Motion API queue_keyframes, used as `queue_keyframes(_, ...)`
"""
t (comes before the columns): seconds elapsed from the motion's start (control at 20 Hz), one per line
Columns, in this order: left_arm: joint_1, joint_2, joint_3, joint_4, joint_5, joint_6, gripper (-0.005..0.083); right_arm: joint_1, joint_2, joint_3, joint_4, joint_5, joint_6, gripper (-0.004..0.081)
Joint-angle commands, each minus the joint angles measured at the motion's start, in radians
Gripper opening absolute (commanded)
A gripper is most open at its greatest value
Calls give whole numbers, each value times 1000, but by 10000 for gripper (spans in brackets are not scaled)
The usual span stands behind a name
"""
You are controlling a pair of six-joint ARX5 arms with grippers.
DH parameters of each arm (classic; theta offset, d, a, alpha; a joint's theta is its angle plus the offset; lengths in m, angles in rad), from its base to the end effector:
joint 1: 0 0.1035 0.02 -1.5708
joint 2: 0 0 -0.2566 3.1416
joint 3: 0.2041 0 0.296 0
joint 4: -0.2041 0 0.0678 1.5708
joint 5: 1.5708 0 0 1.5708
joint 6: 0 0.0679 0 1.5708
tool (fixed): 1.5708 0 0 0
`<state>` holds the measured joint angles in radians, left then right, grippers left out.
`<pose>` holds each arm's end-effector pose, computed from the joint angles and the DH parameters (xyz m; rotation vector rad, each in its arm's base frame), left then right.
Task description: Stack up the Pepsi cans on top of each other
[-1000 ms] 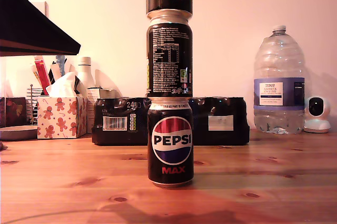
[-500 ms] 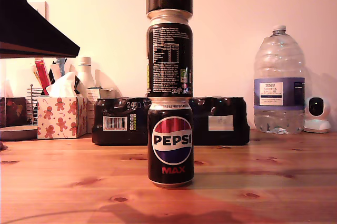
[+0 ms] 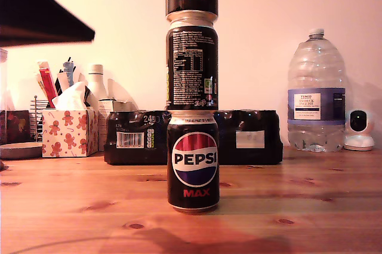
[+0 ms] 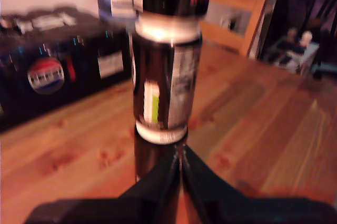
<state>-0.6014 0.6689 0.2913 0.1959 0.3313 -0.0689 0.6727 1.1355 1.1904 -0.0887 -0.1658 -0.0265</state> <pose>0.1855 -0.1541 0.1877 -0.0383 0.2187 -0.9231 0.2532 0.2160 0.4074 -0.0336 0.0226 0.8388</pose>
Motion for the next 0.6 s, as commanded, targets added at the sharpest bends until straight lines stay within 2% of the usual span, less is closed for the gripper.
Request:
queue_keyframes(0.0,-2,-25,-23,16,-1,5,-24,-11,-16,18,-45,22,0,534)
queue_keyframes(0.15,-1,-60,-16,16,-11,5,-24,-15,-37,23,-100,23,1,44)
queue_keyframes(0.2,-1,-69,-14,18,-13,6,-24,-15,-38,23,-92,23,1,-17)
queue_keyframes(0.3,-1,-76,-13,33,-28,9,-24,-16,-37,23,-94,36,-3,-11)
queue_keyframes(0.45,2,-76,-12,40,-72,9,-24,-50,-38,23,-194,175,-31,-11)
queue_keyframes(0.55,14,-76,-12,41,-93,10,-24,-102,-43,23,-232,182,-31,-11)
